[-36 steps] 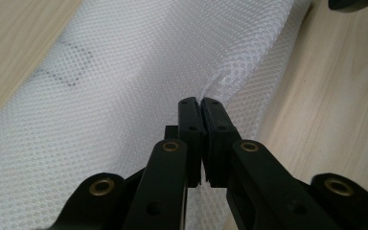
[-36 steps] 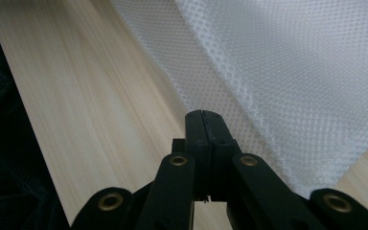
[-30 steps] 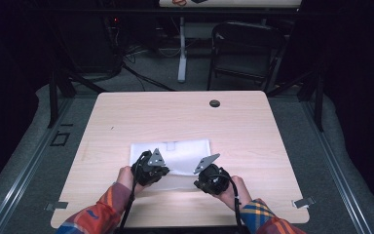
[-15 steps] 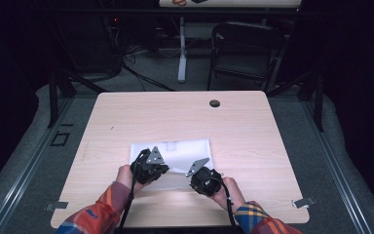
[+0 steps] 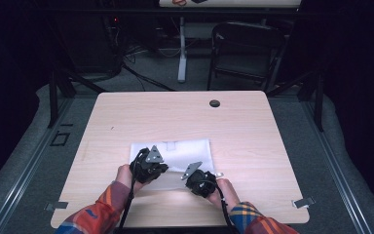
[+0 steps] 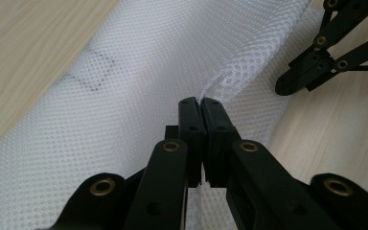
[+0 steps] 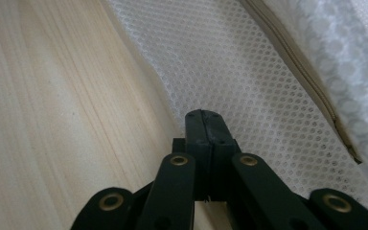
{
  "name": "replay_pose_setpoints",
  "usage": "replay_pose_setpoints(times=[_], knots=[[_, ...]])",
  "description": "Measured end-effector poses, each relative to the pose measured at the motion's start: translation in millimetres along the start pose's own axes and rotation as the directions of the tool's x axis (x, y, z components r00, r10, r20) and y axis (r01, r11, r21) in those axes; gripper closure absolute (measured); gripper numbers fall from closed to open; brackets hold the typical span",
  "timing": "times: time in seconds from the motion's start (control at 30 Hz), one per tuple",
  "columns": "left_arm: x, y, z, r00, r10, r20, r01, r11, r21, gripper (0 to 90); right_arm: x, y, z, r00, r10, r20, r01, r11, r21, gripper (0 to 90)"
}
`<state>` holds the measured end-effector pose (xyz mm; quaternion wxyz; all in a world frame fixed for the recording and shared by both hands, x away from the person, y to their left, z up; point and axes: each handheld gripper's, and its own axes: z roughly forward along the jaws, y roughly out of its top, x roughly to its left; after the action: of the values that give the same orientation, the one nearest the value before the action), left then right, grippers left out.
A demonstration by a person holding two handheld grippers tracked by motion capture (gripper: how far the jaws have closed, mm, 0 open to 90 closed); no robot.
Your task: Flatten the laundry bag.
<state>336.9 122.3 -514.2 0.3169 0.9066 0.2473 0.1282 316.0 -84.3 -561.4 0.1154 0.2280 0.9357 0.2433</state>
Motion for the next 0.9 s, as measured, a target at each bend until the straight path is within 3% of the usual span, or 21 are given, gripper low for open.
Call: replay_pose_setpoints(times=[0.33, 0.9], knots=[[2.4, 2.1, -1.1, 0.9995, -0.02, 0.026, 0.02, 0.9996, 0.02, 88.1, -3.1, -2.1, -0.9, 0.9991, 0.028, -0.033, -0.028, 1.0, 0.0, 90.0], [8.4, 11.4, -8.1, 0.9987, -0.042, 0.029, 0.042, 0.9989, 0.021, 88.1, -1.7, -3.5, -4.2, 0.997, 0.034, -0.07, -0.032, 0.999, 0.027, 90.0]])
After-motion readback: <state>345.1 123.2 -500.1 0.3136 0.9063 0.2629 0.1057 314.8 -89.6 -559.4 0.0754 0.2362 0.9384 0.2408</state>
